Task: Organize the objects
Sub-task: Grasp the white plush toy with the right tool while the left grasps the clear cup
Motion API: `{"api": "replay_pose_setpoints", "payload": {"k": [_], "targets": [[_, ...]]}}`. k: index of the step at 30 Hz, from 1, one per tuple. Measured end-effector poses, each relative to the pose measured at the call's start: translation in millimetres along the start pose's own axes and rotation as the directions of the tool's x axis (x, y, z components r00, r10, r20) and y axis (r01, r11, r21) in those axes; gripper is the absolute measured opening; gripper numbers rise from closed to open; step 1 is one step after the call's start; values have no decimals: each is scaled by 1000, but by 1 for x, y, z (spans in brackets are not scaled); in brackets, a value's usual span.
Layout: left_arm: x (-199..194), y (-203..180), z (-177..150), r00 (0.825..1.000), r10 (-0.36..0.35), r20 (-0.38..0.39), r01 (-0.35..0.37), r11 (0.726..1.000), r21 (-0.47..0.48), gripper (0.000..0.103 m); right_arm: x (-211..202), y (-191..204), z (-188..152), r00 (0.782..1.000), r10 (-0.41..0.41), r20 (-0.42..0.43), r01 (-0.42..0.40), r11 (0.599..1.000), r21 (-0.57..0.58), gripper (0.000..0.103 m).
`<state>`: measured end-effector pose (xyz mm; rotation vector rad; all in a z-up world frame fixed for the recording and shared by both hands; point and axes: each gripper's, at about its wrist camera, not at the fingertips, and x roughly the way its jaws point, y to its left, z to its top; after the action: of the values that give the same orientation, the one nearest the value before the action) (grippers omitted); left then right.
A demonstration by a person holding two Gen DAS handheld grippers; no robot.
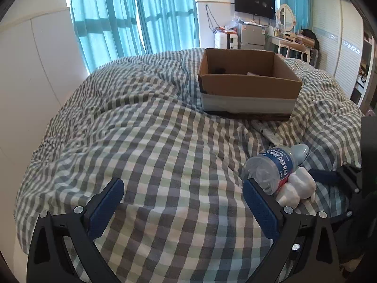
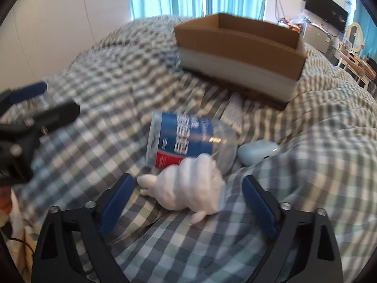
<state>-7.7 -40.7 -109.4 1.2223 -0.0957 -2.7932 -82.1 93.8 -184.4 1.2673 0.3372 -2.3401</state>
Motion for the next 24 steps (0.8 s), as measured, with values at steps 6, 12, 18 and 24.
{"api": "replay_pose_setpoints", "payload": {"k": [6,12,18,24], "targets": [[8,-2,-2,1000,7,-22,-7,1000,5,103,-2,1,-2,1000,2,10,-1,1000,-10,79],[11,-14,1,1000,-4,-27,5,1000,26,103,-53,-26,3,989,-58,139,48,996,76,78],[22,-50,11,993,-109,-45,113,988,108,103,-84,-62,5,975,-97,200,63,984,169,78],[49,-81,24,986,-131,-100,147,974,174,103,-80,-77,-1,978,-77,193,35,976,216,78]]}}
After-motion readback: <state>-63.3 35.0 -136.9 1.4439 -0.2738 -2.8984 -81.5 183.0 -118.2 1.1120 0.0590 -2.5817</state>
